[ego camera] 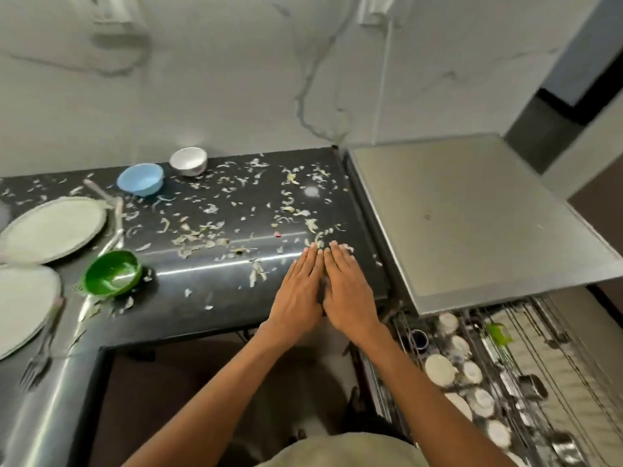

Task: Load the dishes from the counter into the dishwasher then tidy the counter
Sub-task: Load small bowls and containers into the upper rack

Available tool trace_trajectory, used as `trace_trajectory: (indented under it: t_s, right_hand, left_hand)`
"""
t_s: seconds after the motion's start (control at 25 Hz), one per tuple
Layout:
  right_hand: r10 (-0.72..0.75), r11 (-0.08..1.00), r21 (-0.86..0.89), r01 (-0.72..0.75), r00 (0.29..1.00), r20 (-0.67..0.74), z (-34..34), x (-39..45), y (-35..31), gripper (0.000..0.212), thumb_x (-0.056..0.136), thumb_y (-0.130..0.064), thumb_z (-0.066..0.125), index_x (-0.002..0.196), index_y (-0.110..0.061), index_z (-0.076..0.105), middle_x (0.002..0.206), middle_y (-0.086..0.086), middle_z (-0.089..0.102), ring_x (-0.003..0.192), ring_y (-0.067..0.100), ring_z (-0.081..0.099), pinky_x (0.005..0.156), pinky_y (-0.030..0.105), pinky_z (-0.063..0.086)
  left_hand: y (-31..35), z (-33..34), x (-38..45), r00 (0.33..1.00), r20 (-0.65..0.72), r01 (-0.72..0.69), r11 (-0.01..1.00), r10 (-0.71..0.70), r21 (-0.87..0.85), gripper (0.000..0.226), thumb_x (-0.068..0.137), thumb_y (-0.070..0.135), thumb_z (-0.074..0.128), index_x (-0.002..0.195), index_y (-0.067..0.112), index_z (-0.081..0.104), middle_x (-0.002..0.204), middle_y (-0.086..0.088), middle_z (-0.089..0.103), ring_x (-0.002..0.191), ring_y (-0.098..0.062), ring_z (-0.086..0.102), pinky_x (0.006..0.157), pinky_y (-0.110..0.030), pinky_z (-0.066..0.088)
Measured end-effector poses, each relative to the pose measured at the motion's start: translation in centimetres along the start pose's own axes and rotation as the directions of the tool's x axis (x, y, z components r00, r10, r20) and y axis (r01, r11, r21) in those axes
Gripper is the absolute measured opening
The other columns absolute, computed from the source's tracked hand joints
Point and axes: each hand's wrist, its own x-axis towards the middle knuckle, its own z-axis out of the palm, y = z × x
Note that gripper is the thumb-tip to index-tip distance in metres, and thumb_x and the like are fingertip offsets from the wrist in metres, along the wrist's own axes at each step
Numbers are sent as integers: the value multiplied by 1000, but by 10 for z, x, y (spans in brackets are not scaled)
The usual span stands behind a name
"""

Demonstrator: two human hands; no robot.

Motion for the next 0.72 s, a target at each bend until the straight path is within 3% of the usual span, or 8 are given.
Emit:
trace_trajectory:
  t_s: [0.12,0.32,0.56,0.72]
  right_hand:
    - [-106,994,-9,106,994,37,21,26,-24,58,105,-17,39,159,-8,20,167,9,15,155,18,6,127,34,6]
    - [-292,956,68,286,949,120,59,78,-64,58,104,-15,37,158,-8,20,167,8,15,155,17,5,125,30,-2]
    - [-498,864,188,466,846,192,104,139,-113,58,101,-11,39,158,-9,24,165,9,21,154,19,12,122,25,-4]
    - [-627,777,262,572,739,246,127,166,-146,57,100,-17,30,156,-7,28,164,12,25,154,21,16,126,34,7]
  left_hand:
    - [-34,-12,-10,994,-25,103,995,-103,11,67,99,22,35,158,14,3,166,-6,0,153,-16,-7,125,-37,5]
    - [-93,-30,-19,949,-131,296,954,-288,46,67,99,16,36,158,14,3,165,-4,-3,152,-14,-9,125,-32,-1]
    - [-152,-58,-25,817,-204,552,834,-539,11,73,95,9,40,158,14,4,165,-4,-2,152,-14,-8,125,-35,1]
    - [-176,-74,-37,708,-268,677,736,-654,-10,79,90,6,43,158,15,2,165,-2,-4,152,-13,-9,125,-33,0]
